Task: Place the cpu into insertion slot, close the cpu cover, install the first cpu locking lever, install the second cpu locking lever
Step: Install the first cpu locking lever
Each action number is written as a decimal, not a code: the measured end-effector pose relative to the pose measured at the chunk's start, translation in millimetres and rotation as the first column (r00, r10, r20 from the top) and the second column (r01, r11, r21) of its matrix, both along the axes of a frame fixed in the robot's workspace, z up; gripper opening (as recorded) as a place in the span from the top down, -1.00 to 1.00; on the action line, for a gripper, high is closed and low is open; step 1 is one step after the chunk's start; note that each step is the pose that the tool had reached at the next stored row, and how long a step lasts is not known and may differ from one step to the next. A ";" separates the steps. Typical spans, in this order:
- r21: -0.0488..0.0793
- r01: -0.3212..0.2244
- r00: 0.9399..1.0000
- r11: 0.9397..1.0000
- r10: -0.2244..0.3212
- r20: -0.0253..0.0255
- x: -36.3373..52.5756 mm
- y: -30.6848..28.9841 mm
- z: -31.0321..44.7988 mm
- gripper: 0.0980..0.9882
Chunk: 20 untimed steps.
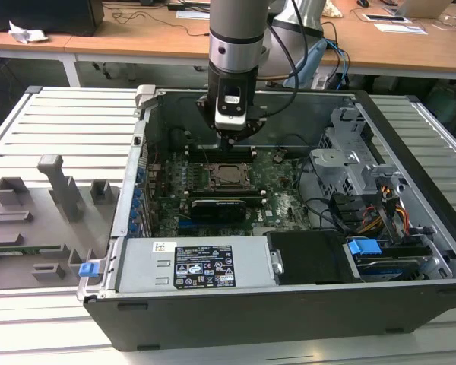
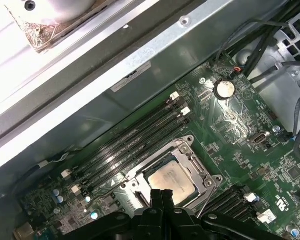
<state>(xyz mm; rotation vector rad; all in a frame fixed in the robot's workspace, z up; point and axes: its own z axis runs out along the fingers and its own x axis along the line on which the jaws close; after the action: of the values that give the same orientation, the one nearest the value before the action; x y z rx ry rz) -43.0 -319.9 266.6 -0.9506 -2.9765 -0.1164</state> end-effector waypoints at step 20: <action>0.000 -0.172 0.985 0.985 0.172 0.000 0.0 0.0 0.0 0.98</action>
<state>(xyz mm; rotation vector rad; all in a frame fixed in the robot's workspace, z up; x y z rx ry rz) -43.0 -319.9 266.6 -0.6887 -3.0414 -0.1136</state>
